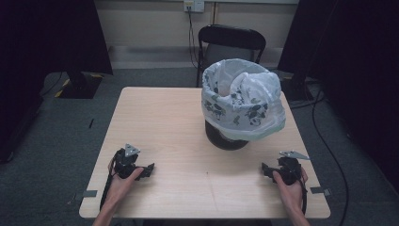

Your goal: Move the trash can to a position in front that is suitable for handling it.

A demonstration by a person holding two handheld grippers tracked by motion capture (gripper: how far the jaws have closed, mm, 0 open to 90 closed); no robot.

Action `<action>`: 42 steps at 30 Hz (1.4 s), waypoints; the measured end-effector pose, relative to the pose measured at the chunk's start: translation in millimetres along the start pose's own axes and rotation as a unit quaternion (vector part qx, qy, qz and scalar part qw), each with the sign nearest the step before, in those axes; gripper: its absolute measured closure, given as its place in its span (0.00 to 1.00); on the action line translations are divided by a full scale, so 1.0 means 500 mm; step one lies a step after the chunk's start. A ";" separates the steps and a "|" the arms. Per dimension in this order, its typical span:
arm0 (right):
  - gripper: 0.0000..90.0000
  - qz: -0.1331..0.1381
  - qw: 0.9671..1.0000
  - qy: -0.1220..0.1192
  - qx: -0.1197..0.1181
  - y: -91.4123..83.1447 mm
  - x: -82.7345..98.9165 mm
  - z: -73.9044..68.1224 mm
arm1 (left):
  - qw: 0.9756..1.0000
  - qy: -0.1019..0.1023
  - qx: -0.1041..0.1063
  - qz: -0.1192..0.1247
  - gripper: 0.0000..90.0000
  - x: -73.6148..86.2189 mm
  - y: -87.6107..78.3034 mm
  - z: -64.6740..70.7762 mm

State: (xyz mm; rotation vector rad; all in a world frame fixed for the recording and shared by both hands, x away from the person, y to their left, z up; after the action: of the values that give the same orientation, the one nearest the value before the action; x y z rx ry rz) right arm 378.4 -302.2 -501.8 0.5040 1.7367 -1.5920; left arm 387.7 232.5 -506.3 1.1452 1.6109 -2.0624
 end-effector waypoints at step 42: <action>0.27 0.099 0.993 -0.001 -0.057 0.043 -0.283 0.131 | 0.991 -0.002 0.089 0.103 0.24 -0.397 0.189 0.151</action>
State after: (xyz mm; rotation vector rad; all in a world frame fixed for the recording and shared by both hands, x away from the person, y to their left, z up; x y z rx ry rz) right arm 503.9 -336.7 -413.1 0.5987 1.7092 -1.3460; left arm 546.0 84.4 -422.3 1.3063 1.2662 -2.1024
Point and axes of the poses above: each handheld gripper's, and its own axes: y roughly forward along the jaws, x roughly out of its underside, z roughly to its right, the point moved 1 cm from there along y, roughly forward along the jaws, and after that the axes turned 4 degrees about -y, right-handed, at the moved point
